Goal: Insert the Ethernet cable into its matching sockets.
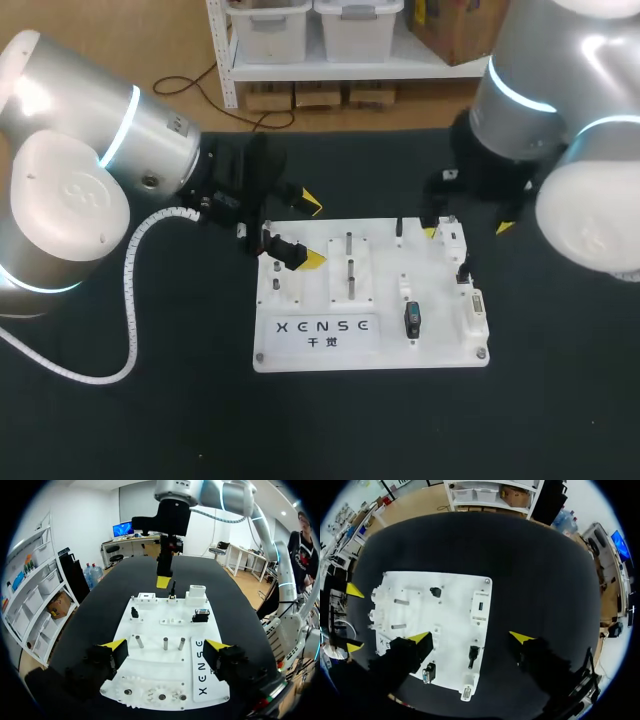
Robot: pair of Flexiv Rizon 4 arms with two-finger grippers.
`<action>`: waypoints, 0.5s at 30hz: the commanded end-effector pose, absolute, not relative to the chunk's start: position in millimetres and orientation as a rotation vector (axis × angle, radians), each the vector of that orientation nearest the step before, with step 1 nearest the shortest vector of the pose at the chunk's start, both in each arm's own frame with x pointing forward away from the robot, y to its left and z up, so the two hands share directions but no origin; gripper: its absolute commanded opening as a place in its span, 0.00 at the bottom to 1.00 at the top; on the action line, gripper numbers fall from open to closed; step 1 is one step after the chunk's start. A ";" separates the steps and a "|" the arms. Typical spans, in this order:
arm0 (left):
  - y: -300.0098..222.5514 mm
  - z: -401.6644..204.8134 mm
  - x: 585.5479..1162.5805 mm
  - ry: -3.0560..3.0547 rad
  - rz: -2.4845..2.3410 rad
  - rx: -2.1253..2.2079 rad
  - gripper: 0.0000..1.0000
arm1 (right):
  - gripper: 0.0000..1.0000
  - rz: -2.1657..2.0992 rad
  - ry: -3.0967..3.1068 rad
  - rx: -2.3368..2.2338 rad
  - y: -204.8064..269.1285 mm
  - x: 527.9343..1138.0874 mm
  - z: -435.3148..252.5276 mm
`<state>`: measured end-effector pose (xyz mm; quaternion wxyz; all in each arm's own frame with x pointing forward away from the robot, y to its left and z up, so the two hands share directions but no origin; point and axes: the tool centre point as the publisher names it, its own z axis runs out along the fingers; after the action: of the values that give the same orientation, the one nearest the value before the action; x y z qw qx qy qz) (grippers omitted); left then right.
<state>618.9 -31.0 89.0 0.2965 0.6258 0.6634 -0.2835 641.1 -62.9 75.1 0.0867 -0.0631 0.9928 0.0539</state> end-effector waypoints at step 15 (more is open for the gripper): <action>-31.8 88.7 619.8 1.767 -0.752 1.667 1.00 | 1.00 0.283 2.888 -0.264 -69.1 645.5 92.3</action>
<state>618.9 -31.0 89.0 0.2965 0.6258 0.6634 -0.2835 646.8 -68.9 92.0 0.1126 -0.0907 0.9847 0.0969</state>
